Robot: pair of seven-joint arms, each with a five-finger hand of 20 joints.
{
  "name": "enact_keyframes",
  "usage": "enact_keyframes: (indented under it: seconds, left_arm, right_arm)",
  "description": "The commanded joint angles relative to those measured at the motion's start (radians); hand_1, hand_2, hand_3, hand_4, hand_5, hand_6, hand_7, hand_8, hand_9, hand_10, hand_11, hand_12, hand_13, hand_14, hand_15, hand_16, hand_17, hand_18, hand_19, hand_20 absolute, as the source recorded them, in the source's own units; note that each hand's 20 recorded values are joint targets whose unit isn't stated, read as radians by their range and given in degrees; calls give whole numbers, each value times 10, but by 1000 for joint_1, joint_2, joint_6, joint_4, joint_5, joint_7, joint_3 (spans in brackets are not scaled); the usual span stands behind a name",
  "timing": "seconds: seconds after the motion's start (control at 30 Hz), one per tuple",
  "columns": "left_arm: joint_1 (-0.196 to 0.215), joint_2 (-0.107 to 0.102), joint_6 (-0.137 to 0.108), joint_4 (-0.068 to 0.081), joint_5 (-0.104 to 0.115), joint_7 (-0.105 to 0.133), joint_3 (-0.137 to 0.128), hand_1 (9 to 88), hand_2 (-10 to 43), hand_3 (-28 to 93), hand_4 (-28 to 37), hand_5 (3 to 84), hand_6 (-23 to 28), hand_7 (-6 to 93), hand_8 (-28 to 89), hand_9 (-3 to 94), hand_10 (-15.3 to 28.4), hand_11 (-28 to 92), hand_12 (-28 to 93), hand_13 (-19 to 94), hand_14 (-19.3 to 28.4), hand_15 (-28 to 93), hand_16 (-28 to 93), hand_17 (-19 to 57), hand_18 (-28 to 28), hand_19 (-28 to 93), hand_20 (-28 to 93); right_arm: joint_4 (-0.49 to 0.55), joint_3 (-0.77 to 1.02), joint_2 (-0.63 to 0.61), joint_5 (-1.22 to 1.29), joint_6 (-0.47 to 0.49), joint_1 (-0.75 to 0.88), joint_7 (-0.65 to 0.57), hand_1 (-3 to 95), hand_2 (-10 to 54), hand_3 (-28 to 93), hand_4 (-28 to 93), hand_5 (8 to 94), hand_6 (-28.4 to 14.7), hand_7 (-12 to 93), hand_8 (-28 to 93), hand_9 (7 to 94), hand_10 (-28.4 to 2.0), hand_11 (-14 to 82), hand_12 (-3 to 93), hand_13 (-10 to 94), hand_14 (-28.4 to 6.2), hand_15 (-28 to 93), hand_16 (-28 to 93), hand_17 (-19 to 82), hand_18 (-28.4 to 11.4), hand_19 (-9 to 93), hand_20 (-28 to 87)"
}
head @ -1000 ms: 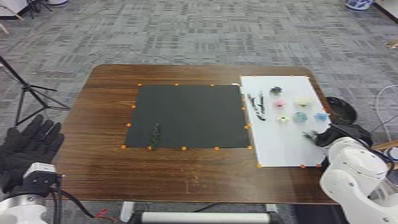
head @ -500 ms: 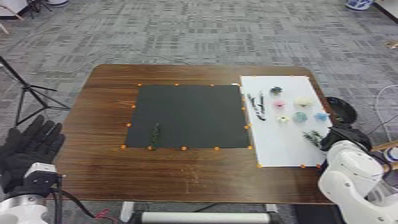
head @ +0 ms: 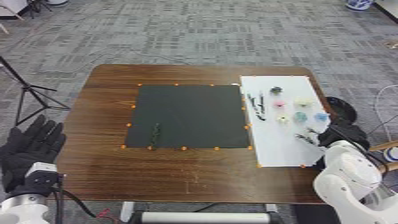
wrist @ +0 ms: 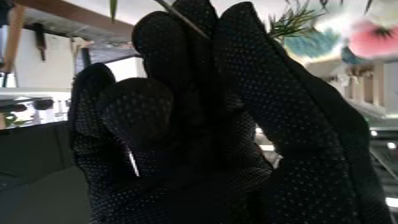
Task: Arrange flowers
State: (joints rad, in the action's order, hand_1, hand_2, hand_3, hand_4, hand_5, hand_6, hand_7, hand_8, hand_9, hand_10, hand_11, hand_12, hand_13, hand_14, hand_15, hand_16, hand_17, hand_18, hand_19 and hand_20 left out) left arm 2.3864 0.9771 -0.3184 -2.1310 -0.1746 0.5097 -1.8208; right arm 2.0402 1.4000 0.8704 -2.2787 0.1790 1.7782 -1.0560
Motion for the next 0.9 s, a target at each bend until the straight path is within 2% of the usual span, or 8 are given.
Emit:
enact_keyframes:
  seconds: [0.03,0.2,0.27,0.4,0.63,0.73,0.83,0.9]
  left_arm:
    - [12,3,-5,-4,2,3,6,233,174,712,-283,436,73,134,-101,376,154,239,93,275,146,343,-58,-56,118,266,119]
    - [11,5,-7,-5,-1,1,5,233,174,712,-283,435,73,134,-100,376,154,239,92,275,147,343,-58,-56,118,267,119]
    - [13,-5,-8,-5,4,4,5,234,174,711,-283,435,73,134,-100,376,154,239,93,275,147,343,-58,-56,119,267,119]
    - [14,-7,-11,-6,5,8,5,242,188,738,-283,437,74,134,-100,376,154,240,92,275,147,343,-58,-56,119,267,119]
    - [-1,-19,-11,-2,5,3,26,241,182,724,-283,437,73,136,-101,377,154,240,93,276,146,344,-58,-56,119,267,119]
    - [-12,-4,-15,-1,-13,-20,23,239,180,724,-283,436,73,136,-100,377,154,240,93,275,147,344,-58,-57,119,268,120]
    - [-18,-5,-24,3,-12,-28,38,238,179,722,-283,437,73,136,-100,377,155,242,93,275,147,344,-59,-56,118,267,119]
    - [-22,-5,-17,5,-11,-31,43,237,179,722,-283,437,74,136,-101,377,154,241,93,275,147,344,-59,-56,118,267,119]
  right_arm:
    - [116,-3,-31,27,-106,-9,18,512,-89,710,-218,758,-24,412,197,771,-140,333,471,748,-104,718,345,377,-280,867,286]
    - [161,-92,-34,22,-130,-95,69,510,-77,709,-218,753,-24,431,199,770,-143,358,452,757,-101,713,347,382,-280,875,285]
    - [172,-141,-30,53,-145,-143,106,511,-73,708,-220,752,-23,433,200,770,-144,359,453,757,-101,712,348,383,-280,877,285]
    - [156,-292,2,49,-152,-279,182,515,-66,709,-226,748,-24,438,201,768,-141,361,457,760,-95,711,349,387,-277,880,284]
    - [48,-485,140,108,-85,-474,233,490,-71,741,-173,741,-24,472,191,778,-138,353,473,778,-80,692,350,402,-273,883,283]
    - [-20,-546,210,115,-63,-529,239,482,-73,744,-147,736,-24,497,183,782,-141,356,476,782,-79,690,352,404,-274,885,283]
    - [-89,-609,243,141,-76,-574,286,479,-72,744,-140,735,-23,509,177,784,-141,362,475,787,-77,689,353,409,-273,887,283]
    - [-150,-652,275,121,-66,-610,302,477,-70,743,-137,735,-21,516,172,789,-139,369,474,794,-74,690,353,414,-272,891,283]
